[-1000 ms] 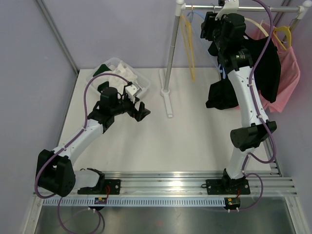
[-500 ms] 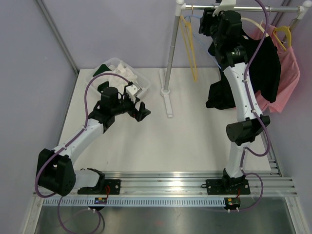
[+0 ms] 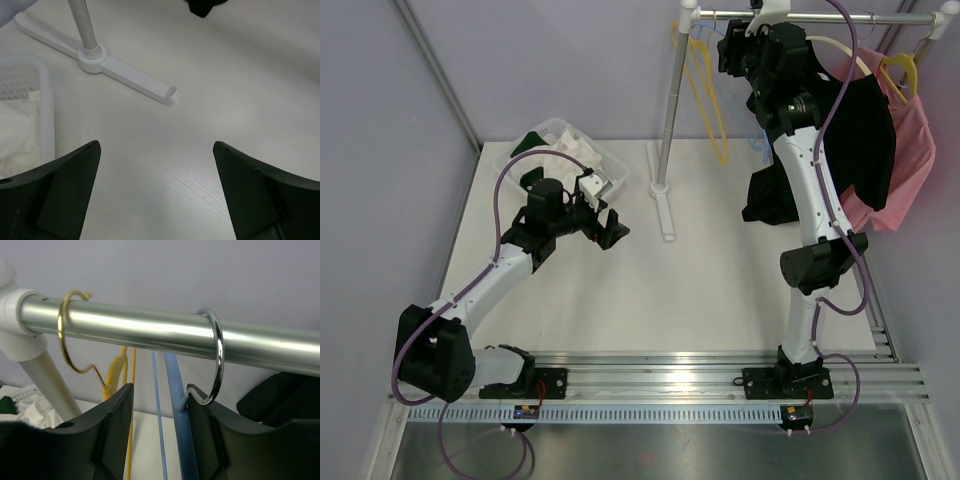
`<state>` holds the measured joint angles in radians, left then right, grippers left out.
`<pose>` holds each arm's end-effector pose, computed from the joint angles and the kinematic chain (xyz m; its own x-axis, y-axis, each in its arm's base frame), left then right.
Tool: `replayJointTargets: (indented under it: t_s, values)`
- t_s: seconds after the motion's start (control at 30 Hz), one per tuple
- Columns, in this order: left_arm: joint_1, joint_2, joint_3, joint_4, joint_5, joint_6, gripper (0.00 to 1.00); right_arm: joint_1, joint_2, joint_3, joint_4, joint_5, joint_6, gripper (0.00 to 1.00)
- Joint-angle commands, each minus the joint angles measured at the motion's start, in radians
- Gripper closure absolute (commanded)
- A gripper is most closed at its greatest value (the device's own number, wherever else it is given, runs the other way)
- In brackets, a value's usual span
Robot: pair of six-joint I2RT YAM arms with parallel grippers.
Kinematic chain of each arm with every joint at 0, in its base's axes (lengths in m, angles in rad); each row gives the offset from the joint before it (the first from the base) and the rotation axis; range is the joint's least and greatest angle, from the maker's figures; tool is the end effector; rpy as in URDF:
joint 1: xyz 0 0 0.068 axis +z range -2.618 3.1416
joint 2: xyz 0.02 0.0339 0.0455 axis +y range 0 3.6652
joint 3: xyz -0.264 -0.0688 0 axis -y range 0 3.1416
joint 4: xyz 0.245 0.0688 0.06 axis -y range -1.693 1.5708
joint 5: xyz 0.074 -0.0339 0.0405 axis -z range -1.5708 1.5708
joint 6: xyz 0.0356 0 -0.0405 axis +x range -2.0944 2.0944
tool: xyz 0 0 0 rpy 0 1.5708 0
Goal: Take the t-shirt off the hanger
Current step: Hang the hanger back to the clothesline with the right arm
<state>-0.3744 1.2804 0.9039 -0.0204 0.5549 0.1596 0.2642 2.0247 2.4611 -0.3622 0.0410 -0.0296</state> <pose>0.2635 -0.1237 0.2919 -0.2339 0.2371 -0.9429 0.8106 0.5831 -0.0545 0.4268 0.1139 0.5168 0.0781 -0.0095 -0.9969 -0.2192 0.9753 -0.0265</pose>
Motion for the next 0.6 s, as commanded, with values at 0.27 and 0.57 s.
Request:
replayJointTargets:
  t_s: [0.27,0.57]
  values:
    - [-0.008,0.007,0.050,0.023,0.030,0.014,0.01,0.063,-0.030,0.053,-0.012,-0.047,-0.020,0.47]
    - [-0.009,0.011,0.050,0.023,0.030,0.015,0.01,0.064,-0.099,-0.034,0.019,0.028,-0.035,0.30]
